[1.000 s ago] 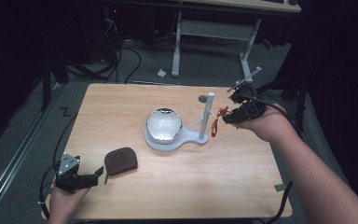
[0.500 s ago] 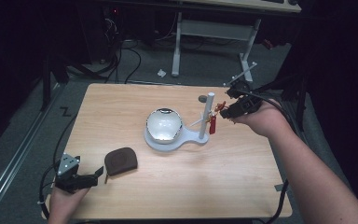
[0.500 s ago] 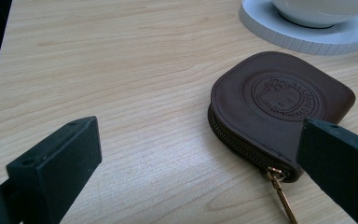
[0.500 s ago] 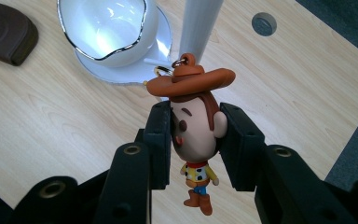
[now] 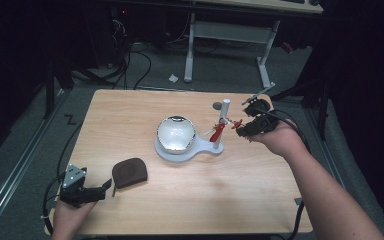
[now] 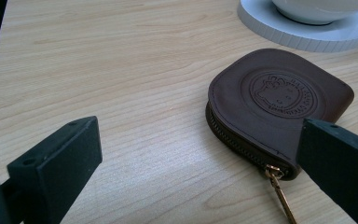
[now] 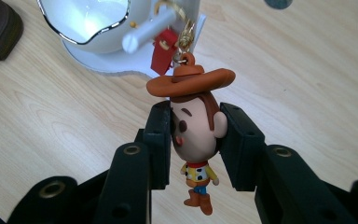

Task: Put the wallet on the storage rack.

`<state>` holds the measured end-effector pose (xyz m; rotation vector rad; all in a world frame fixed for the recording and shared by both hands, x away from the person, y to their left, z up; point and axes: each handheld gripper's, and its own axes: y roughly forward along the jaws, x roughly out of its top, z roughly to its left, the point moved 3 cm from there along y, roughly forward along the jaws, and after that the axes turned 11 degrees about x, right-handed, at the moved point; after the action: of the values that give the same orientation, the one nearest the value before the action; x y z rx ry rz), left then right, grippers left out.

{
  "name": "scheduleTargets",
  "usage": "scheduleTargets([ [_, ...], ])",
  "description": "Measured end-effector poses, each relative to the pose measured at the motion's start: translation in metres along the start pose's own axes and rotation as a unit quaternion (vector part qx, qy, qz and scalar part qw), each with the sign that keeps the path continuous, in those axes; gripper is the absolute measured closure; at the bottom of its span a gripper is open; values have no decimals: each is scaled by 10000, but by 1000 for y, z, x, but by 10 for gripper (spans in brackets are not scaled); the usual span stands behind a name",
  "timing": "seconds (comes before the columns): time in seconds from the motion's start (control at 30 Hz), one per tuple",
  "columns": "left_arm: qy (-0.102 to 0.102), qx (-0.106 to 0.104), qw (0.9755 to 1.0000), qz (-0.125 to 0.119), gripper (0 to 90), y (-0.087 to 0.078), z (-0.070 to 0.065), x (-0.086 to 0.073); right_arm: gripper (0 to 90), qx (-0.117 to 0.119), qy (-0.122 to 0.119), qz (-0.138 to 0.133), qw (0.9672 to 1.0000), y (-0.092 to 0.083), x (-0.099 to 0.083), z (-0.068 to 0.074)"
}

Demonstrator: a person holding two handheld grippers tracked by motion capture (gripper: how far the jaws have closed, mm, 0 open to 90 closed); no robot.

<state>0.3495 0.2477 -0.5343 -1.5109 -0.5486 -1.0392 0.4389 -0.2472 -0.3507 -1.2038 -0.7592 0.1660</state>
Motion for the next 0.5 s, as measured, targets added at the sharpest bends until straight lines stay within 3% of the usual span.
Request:
scheduleTargets([
  [0.17, 25, -27, 10000, 12, 9, 1, -1, 0, 662, 142, 127, -33, 9998, 24, -13, -6],
  [0.5, 74, -75, 9999, 67, 12, 1, -2, -2, 656, 263, 193, -291, 9990, 57, -22, -11],
])
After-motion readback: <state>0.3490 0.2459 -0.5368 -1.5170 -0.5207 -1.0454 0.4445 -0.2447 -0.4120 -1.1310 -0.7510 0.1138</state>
